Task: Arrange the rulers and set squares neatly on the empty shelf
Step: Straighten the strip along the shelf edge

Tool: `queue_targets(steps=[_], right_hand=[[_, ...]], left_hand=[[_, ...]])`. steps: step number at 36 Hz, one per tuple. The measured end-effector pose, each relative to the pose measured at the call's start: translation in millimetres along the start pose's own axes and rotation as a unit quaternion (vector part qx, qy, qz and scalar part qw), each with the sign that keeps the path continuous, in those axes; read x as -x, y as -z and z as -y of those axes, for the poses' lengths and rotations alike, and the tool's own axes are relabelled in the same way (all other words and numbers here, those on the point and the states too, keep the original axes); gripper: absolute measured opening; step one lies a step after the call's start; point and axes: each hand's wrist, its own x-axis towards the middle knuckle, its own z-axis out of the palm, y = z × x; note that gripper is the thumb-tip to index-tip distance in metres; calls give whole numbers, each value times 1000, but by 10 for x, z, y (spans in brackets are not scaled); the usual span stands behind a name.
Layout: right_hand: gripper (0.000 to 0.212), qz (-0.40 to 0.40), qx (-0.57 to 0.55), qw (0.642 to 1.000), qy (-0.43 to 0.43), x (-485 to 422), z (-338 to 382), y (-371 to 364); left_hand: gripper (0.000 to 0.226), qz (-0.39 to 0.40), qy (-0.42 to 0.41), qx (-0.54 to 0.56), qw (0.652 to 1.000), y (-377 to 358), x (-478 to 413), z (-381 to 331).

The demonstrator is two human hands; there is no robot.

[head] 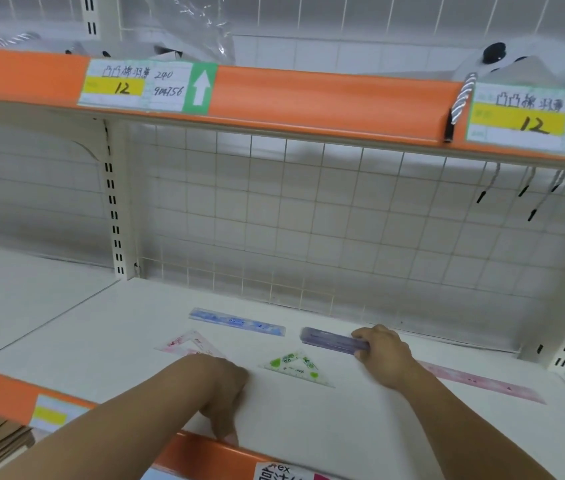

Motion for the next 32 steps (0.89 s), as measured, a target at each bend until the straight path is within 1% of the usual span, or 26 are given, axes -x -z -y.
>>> queue_targets(steps=[9, 15, 19, 22, 24, 28, 32], right_hand=[[27, -1, -9, 1000, 14, -13, -41, -46], [20, -5, 9, 1000, 20, -5, -31, -23], [32, -8, 8, 1000, 9, 31, -3, -13], [40, -24, 1, 1000, 7, 81, 65, 3], [40, -47, 7, 999, 8, 129, 118, 16], [32, -98, 21, 995, 12, 237, 227, 60], [25, -114, 38, 993, 9, 362, 350, 103]], left_hand=[[64, 5, 7, 7, 1000, 14, 14, -22], [63, 4, 3, 10, 1000, 0, 5, 1], [63, 0, 1, 13, 1000, -20, 5, 11], [63, -2, -1, 16, 1000, -26, 3, 14], [63, -4, -2, 12, 1000, -35, 0, 21], [64, -6, -6, 9, 1000, -62, -7, 34], [62, -13, -14, 11, 1000, -66, 26, 28]])
